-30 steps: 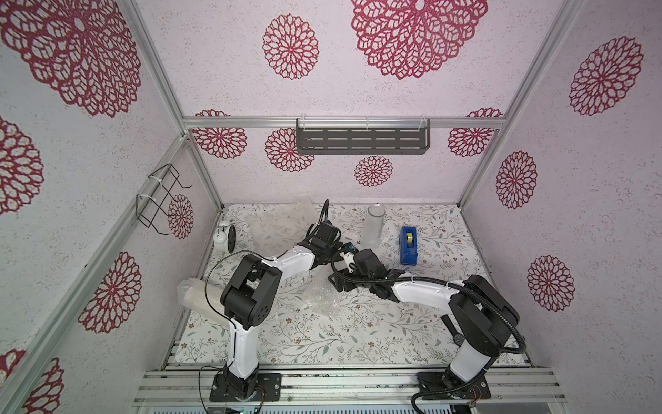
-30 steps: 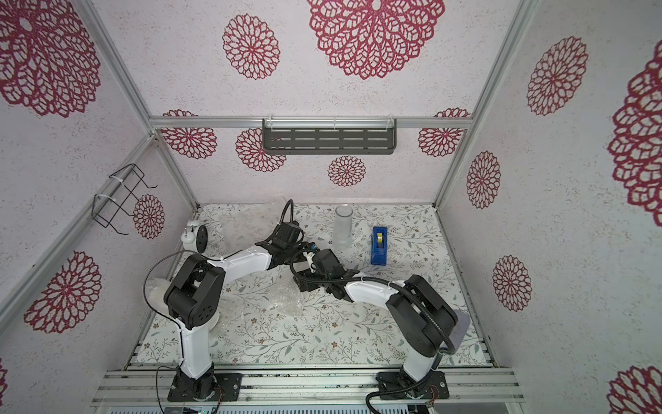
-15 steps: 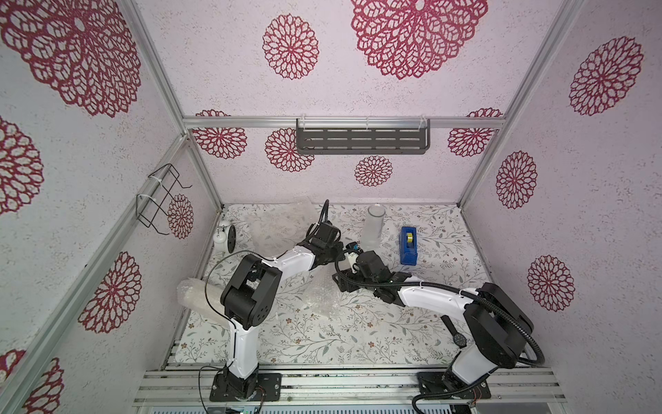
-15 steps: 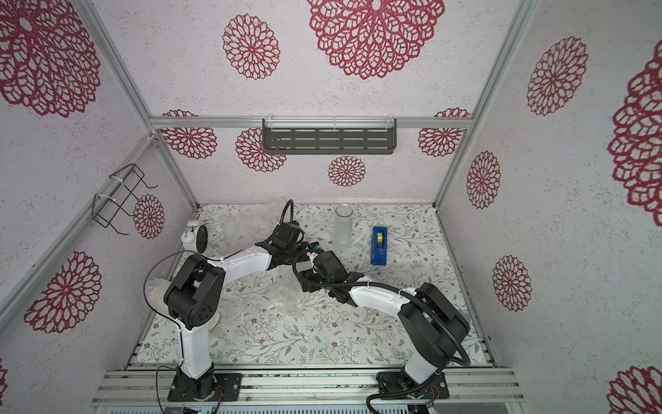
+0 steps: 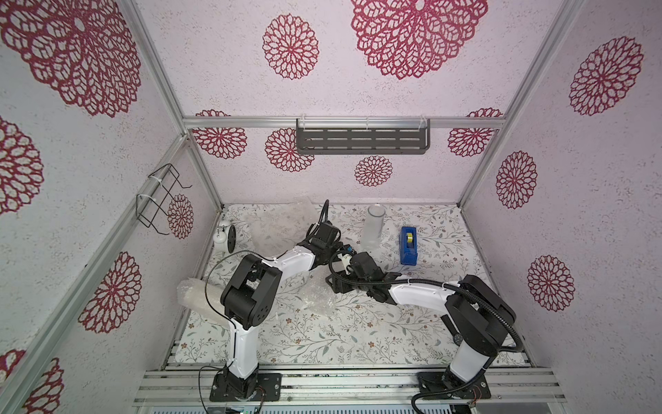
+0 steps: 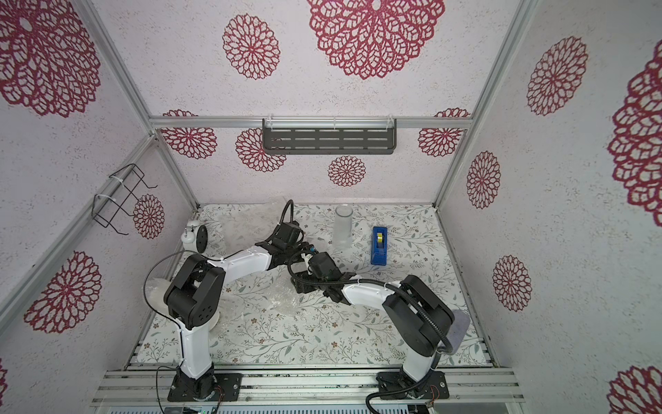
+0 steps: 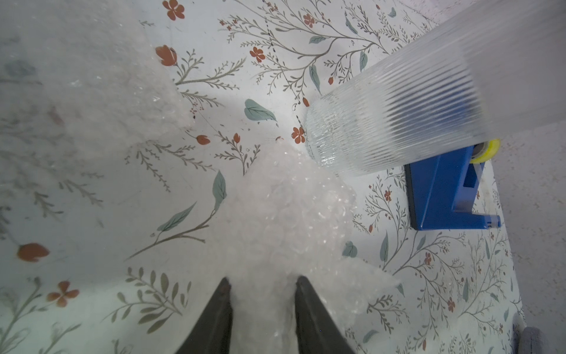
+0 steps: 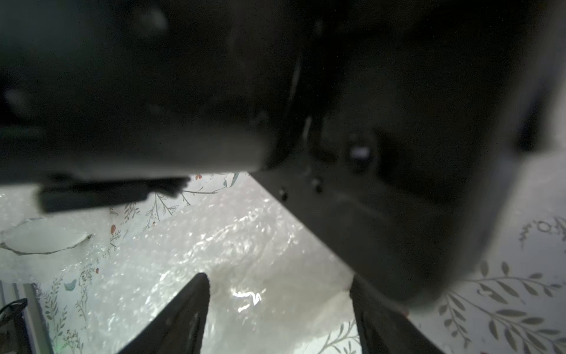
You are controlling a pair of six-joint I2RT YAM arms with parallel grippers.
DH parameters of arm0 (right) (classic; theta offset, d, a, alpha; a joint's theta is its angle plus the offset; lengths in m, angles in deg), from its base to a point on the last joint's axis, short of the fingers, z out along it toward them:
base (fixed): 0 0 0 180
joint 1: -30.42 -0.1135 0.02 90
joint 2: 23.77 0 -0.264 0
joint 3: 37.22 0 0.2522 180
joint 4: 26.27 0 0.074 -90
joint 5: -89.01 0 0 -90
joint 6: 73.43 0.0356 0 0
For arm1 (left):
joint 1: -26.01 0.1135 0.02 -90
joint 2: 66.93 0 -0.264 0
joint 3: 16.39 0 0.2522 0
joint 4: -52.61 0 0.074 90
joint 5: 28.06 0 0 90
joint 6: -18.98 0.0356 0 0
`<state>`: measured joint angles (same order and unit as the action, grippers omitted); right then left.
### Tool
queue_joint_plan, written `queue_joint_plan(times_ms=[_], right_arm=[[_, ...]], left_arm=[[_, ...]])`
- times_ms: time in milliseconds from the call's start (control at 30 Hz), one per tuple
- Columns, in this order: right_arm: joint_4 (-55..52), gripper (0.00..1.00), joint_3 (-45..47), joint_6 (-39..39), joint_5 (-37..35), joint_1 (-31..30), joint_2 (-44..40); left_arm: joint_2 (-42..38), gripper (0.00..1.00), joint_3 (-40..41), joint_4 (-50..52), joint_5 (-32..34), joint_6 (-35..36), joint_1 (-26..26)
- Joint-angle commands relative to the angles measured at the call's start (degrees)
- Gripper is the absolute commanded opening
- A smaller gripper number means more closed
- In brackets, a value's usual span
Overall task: Wrap vases in bubble wrap
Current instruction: Stick the tape on the bubble wrap.
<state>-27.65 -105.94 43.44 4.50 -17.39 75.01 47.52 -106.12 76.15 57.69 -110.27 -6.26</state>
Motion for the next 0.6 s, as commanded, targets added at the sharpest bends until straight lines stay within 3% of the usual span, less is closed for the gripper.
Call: queue_joint_plan(times_ms=[0,133,233,467,500,567], right_arm=[[4.1,0.8,0.8,3.2,4.1,0.0,-0.2],[12.7,0.82,4.2,11.2,7.8,1.0,-0.3],[15.7,0.82,5.9,15.7,6.1,0.9,-0.6],[4.8,0.84,5.3,8.7,-6.7,-0.6,-6.1],[4.2,0.82,5.6,8.2,-7.5,-0.8,-6.7],[4.7,0.7,6.2,7.5,-6.9,-1.1,-7.2]], left_arm=[[3.8,0.35,3.4,10.0,-2.7,-0.4,-2.1],[3.5,0.35,3.7,9.9,-2.4,-0.5,-2.1],[3.5,0.35,3.7,9.7,-2.5,-0.6,-2.1],[3.1,0.35,4.1,9.9,-2.5,-0.3,-2.1],[2.9,0.35,4.2,9.9,-2.5,-0.3,-2.0],[2.9,0.35,4.1,9.9,-2.5,-0.4,-2.0]])
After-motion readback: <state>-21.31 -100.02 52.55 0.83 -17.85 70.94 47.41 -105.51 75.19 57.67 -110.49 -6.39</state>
